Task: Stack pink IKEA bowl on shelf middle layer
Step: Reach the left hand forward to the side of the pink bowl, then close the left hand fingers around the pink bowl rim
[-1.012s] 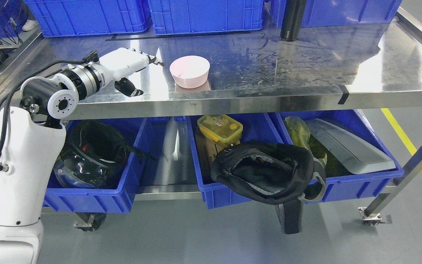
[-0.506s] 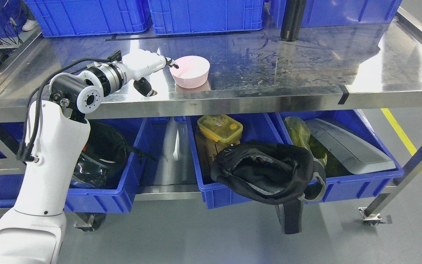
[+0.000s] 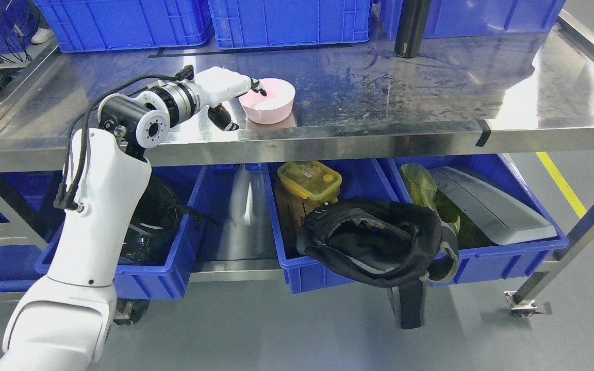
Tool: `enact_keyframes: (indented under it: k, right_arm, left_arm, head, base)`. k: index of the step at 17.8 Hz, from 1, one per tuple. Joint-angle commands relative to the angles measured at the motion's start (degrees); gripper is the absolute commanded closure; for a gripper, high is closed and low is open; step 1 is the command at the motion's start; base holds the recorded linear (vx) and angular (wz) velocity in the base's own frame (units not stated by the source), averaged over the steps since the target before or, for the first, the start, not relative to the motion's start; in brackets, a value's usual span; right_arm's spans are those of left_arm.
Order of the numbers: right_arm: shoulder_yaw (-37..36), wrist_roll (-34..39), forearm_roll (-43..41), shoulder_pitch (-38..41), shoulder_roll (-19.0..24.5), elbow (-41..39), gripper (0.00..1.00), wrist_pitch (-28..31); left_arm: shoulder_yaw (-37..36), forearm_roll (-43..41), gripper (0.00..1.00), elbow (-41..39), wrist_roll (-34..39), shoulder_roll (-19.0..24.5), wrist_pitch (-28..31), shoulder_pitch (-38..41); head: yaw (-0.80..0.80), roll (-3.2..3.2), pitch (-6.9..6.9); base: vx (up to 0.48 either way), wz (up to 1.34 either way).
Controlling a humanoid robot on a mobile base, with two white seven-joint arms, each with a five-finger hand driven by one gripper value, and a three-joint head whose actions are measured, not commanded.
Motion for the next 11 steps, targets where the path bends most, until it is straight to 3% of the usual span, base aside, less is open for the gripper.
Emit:
enact_keyframes:
  k: [1, 11]
  right_arm:
    - [0.01, 0.03, 0.01, 1.32, -1.00, -1.00, 0.00, -0.01]
    - [0.01, 0.03, 0.01, 1.32, -1.00, -1.00, 0.00, -0.01]
  left_arm:
    - [-0.95, -1.74, 0.31, 8.79, 0.01, -5.53, -0.13, -1.91]
    - [-1.22, -4.56, 0.31, 13.27, 0.10, -5.80, -0.04, -3.15]
  head:
    - [0.00, 0.00, 0.00]
    - [0.00, 0.00, 0.00]
  base:
    - [0.000, 0.00]
    - [0.000, 0.00]
